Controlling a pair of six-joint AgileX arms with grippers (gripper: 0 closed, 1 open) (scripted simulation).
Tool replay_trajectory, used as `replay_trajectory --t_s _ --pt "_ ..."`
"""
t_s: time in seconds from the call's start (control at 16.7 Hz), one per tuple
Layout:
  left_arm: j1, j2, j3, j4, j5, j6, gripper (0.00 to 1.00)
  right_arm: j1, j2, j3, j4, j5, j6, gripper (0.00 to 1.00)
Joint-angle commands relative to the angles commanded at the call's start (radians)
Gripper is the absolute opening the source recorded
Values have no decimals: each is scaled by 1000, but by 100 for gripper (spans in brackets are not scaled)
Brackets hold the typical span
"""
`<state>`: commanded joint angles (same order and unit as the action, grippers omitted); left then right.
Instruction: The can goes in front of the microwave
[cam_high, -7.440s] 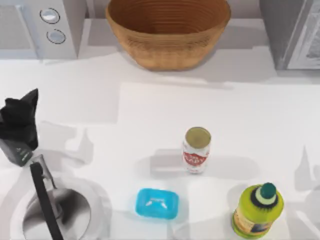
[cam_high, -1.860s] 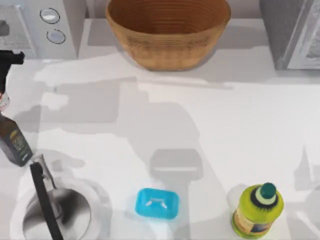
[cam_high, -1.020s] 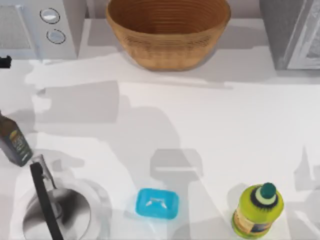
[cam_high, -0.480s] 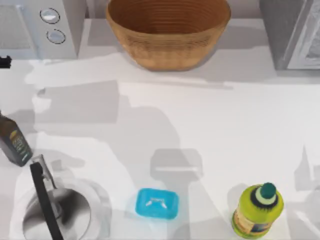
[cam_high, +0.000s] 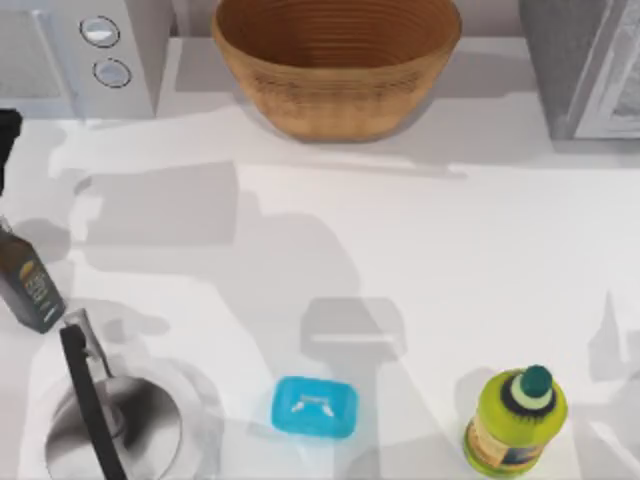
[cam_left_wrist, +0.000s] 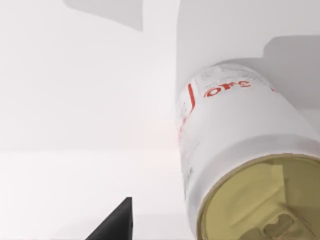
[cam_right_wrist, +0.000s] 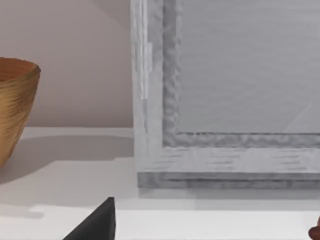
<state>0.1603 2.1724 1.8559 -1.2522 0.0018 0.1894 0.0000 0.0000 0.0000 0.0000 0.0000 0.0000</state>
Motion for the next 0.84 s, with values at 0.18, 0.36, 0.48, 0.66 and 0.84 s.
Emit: replay_trajectory --t_s 0.18,0.36,0.48,0.66,0.84 --pt "0 0 0 0 0 0 100 0 0 0 0 0 0 100" --pt "-1 0 0 0 0 0 100 0 0 0 0 0 0 100" --pt "0 1 18 -18 2 -1 100 0 0 0 0 0 0 100" --pt "0 2 103 -102 3 -2 100 0 0 0 0 0 0 100" --pt "-2 1 158 -158 0 -1 100 0 0 0 0 0 0 100"
